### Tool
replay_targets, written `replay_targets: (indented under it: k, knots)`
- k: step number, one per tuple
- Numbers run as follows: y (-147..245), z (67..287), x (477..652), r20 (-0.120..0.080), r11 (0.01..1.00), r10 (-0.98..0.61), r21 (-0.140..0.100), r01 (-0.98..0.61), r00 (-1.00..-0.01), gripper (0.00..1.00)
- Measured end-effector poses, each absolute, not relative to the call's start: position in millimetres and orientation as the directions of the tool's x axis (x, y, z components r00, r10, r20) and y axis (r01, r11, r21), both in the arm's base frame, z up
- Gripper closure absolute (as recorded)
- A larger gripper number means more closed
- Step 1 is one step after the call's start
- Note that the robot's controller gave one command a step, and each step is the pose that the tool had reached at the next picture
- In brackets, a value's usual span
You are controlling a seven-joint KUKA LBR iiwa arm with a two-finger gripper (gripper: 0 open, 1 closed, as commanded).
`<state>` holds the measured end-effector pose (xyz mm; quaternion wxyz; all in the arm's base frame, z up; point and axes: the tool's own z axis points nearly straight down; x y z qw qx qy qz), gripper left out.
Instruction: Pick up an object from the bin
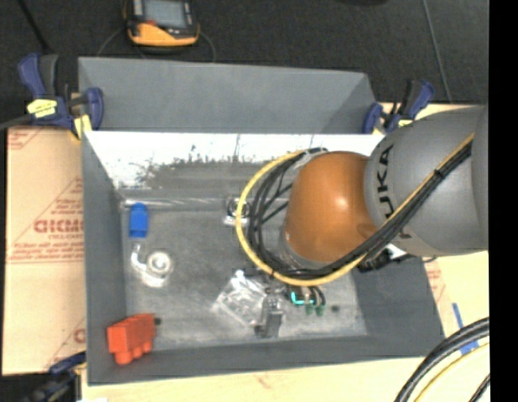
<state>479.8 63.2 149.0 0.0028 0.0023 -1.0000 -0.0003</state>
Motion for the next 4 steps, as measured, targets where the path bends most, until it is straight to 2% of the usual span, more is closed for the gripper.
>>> replay_targets:
  k: [1,2,3,4]
  knots:
    - [41,67,526.7,0.000,0.993,-0.121,-0.001,-0.121,-0.993,0.00]
    - [41,73,529.3,-0.008,0.993,-0.117,-0.002,-0.117,-0.993,1.00]
    - [51,179,550.1,-0.010,0.993,-0.118,-0.002,-0.118,-0.993,1.00]
    - [55,340,580.2,-0.011,0.995,-0.105,-0.002,-0.105,-0.994,1.00]
